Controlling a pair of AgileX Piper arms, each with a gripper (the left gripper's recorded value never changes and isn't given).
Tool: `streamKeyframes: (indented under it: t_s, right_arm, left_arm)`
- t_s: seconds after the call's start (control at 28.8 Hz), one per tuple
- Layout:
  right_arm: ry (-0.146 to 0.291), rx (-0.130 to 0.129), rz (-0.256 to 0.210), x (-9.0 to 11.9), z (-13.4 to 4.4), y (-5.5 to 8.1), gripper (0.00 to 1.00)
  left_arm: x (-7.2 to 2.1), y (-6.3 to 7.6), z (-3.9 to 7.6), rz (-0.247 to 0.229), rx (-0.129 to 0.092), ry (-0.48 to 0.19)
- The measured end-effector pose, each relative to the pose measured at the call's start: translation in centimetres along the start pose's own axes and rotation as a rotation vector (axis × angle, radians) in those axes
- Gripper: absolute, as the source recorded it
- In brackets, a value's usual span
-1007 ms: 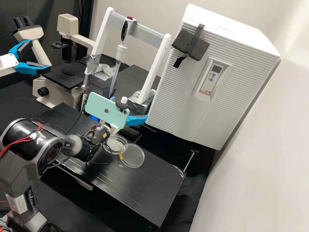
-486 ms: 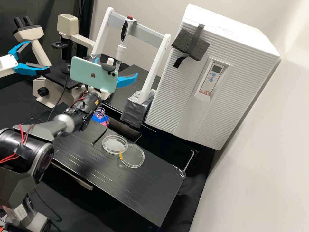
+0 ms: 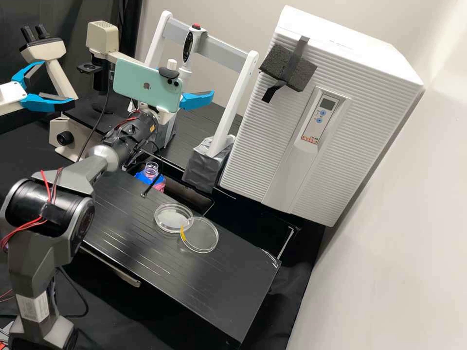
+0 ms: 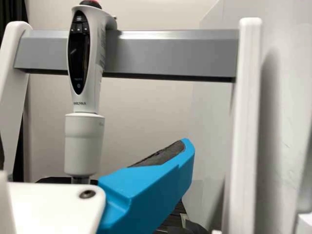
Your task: Use the pipette
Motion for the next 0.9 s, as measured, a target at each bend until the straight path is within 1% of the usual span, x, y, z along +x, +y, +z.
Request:
streamKeyframes:
  t_s: [0.14,0.17,0.31,0.35,0.49,0.69,0.76,0.8,0.9]
  right_arm:
    - [-0.008,-0.013,-0.012,0.9,-0.6,-0.3,1.0]
    - [-0.01,-0.014,-0.012,1.1,-0.6,-0.4,0.0]
    - [-0.036,-0.026,-0.018,2.2,-0.4,-0.7,0.0]
    - [-0.042,-0.021,-0.016,2.4,-0.4,-0.7,0.0]
    - [-0.06,-0.027,-0.027,2.9,-0.2,-1.1,0.0]
    - [-0.065,-0.019,-0.028,3.3,-0.1,-1.2,0.0]
    - [-0.061,-0.025,-0.025,3.4,-0.3,-1.1,0.0]
    - [-0.06,-0.037,-0.024,3.4,-0.3,-1.0,0.0]
    - [-0.057,-0.048,-0.02,3.5,-0.4,-0.9,0.0]
  left_arm:
    - [0.12,-0.2,-0.1,-0.007,-0.002,0.003]
    - [0.12,-0.2,-0.1,-0.008,-0.001,0.005]
    - [0.12,-0.3,-0.3,-0.009,0.002,0.013]
    - [0.12,-0.3,-0.3,-0.009,0.001,0.013]
    - [0.21,-0.4,-0.4,-0.013,-0.017,0.013]
    - [0.6,-0.3,-0.4,-0.008,-0.02,0.013]
    - [0.65,-0.2,-0.4,-0.006,-0.02,0.012]
    - [0.65,-0.2,-0.4,-0.006,-0.02,0.012]
    - [0.65,-0.2,-0.4,-0.006,-0.02,0.012]
